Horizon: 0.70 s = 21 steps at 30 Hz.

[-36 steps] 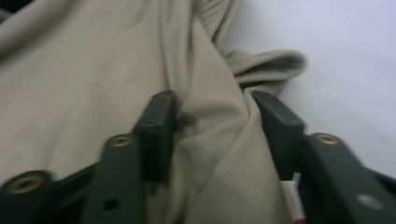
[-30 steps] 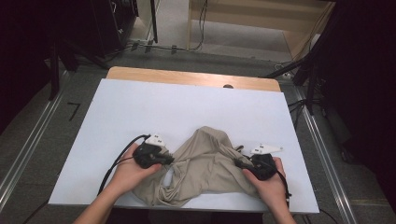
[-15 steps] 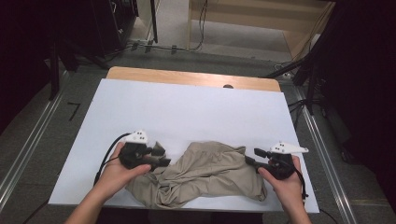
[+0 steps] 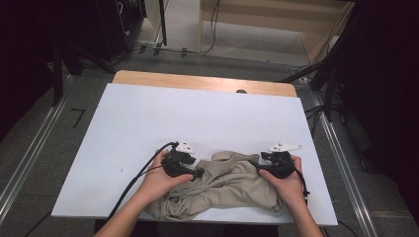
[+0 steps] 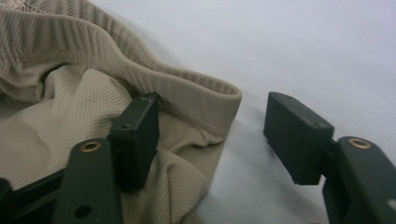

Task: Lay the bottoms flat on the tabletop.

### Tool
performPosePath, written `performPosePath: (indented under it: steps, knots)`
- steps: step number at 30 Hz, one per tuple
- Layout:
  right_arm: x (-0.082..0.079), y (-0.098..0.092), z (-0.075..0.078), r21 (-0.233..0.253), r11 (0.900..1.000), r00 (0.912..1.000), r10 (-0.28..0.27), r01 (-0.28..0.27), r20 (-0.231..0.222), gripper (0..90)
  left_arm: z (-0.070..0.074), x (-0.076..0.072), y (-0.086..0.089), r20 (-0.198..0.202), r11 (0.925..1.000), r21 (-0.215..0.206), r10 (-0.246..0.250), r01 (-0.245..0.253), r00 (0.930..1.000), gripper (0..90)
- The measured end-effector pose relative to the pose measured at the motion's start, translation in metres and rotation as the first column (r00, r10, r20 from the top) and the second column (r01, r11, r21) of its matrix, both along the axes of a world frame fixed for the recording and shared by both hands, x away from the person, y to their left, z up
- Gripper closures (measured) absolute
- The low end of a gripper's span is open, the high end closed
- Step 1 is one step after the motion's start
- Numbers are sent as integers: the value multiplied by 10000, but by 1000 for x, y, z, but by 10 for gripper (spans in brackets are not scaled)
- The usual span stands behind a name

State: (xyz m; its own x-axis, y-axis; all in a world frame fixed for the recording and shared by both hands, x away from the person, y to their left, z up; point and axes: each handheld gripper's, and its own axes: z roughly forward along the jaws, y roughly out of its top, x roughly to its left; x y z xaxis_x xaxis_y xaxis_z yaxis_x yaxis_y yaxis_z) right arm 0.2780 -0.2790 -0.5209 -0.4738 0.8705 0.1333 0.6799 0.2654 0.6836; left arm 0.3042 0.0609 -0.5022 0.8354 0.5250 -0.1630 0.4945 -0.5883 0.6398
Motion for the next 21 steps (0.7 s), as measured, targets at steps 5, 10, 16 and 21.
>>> performPosePath:
  steps: [5, 10, 16, 21]
  knots:
    - [2, 4, 2, -268, 9996, 9999, 18, -14, 153, 751, 0, -5, -3, 407, 9986, 412, -346, 329, 9986, 884]
    - [14, 1, 21, 24, 9997, 9969, -259, 258, 749, 835, 20, 13, 17, 897, 9984, 151, 530, -545, 9946, 900]
    - [44, -3, 66, 333, 9935, 9676, -1140, 1093, 2255, 828, 67, 53, 54, 2722, 9608, -1152, 2748, -2523, 9222, 900]
    - [69, 2, 70, 646, 9816, 9703, -1877, 1797, 1528, 400, 57, 80, 63, 1415, 9292, -1158, 3651, -3509, 9201, 473]
